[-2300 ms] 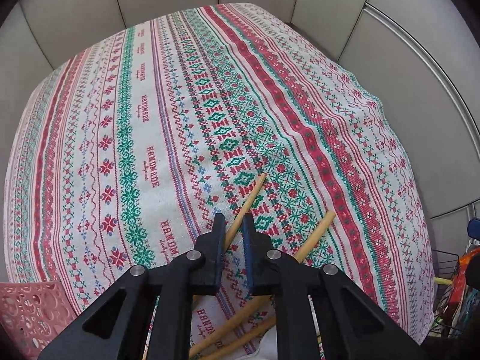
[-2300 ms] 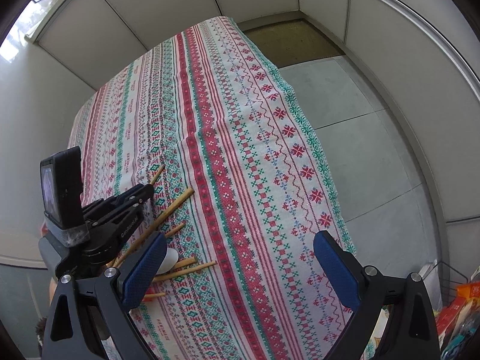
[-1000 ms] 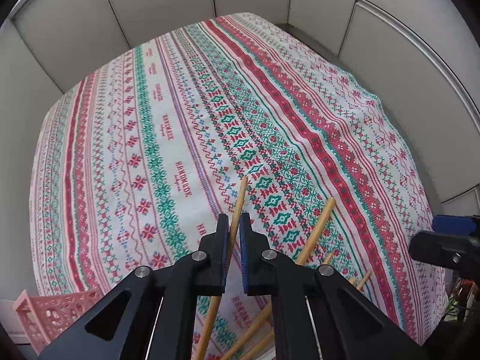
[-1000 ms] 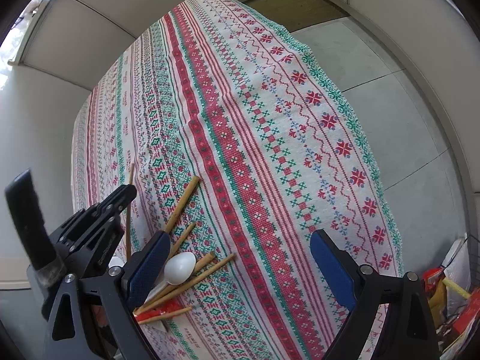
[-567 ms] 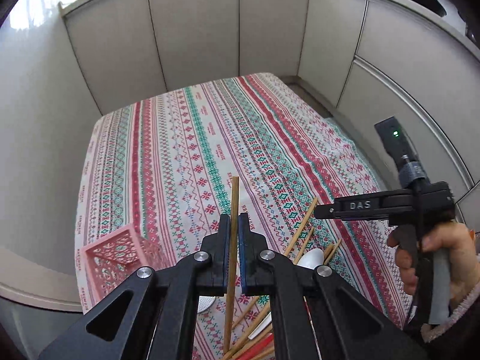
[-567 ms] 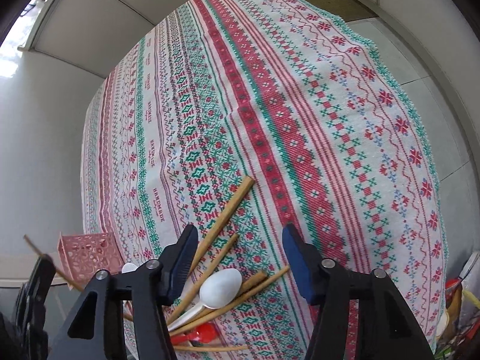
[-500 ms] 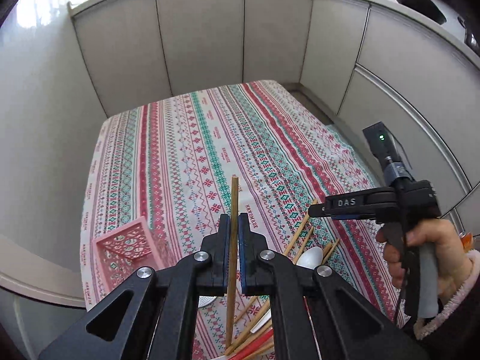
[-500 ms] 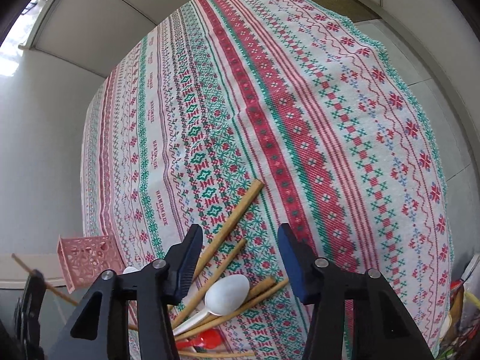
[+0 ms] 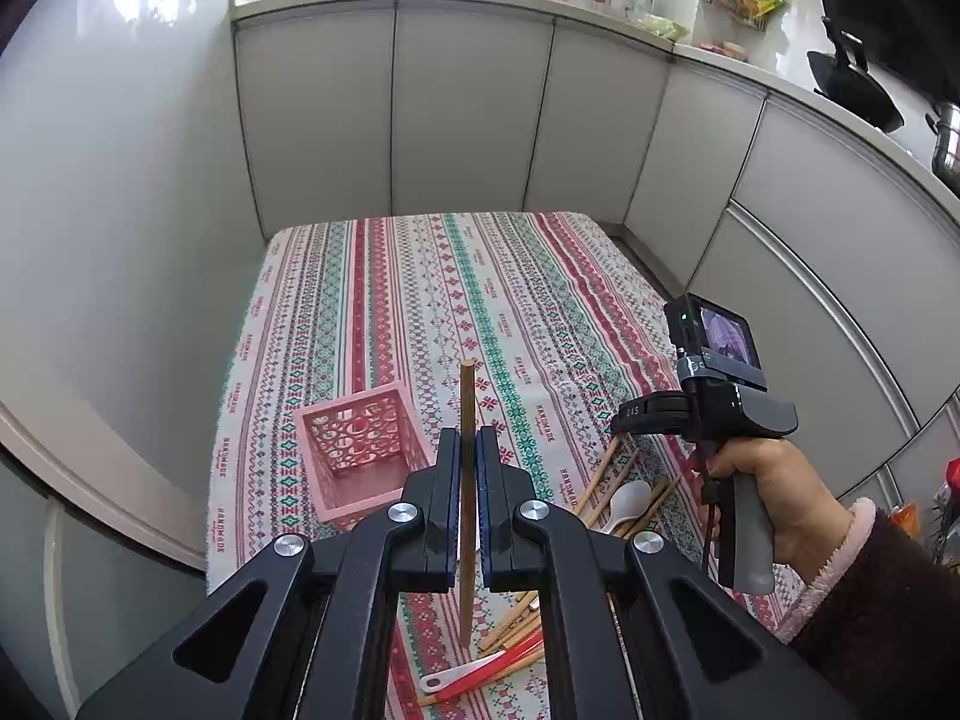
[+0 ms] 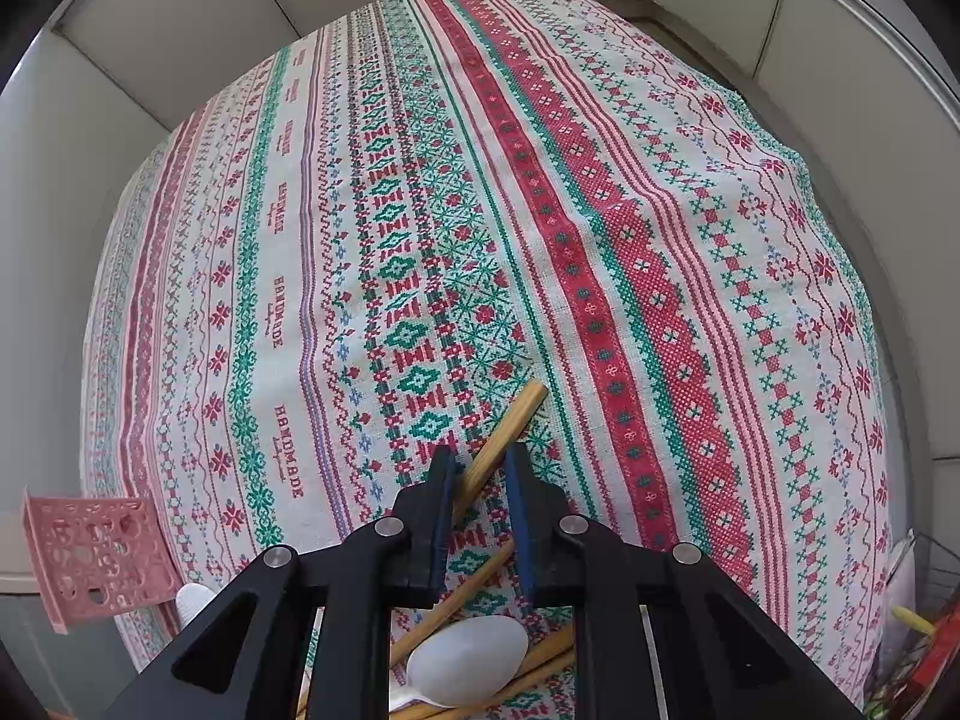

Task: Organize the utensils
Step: 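Close the right tool on a chopstick while the left tool holds its chopstick raised, then lower both held chopsticks into the pink basket and open both tools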

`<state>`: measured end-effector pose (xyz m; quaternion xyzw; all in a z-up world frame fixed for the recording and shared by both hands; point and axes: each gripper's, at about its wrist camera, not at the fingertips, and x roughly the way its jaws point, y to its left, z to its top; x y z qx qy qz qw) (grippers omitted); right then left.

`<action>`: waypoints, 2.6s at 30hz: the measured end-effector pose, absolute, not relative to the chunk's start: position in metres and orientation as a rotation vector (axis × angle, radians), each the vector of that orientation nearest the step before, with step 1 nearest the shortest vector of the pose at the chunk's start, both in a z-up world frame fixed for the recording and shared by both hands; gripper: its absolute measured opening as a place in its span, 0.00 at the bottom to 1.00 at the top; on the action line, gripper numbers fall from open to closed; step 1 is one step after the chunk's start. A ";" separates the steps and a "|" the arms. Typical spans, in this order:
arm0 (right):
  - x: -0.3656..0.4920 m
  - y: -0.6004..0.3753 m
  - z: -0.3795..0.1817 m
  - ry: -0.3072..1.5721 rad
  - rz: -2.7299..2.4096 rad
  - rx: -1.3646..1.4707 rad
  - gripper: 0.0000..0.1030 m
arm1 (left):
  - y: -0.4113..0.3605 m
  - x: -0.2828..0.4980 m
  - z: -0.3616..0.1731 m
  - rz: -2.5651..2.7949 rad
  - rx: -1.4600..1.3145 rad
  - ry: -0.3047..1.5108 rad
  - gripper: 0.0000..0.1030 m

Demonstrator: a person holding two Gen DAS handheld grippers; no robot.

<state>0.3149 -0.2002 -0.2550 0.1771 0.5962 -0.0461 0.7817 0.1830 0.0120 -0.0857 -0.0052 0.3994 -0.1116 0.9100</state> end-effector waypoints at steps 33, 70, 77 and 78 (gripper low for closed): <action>0.315 -0.165 -0.253 1.235 -0.191 0.233 0.16 | 0.058 0.171 -0.082 -0.130 -0.030 0.790 0.05; 0.178 -0.146 -0.008 0.407 0.380 0.479 0.08 | 0.071 0.144 -0.005 -0.025 -0.104 0.364 0.05; 0.204 -0.100 -0.035 0.411 0.386 0.380 0.08 | 0.067 0.167 -0.015 -0.023 -0.083 0.323 0.05; 0.205 -0.094 -0.039 0.413 0.384 0.361 0.08 | 0.068 0.169 -0.015 -0.024 -0.086 0.316 0.05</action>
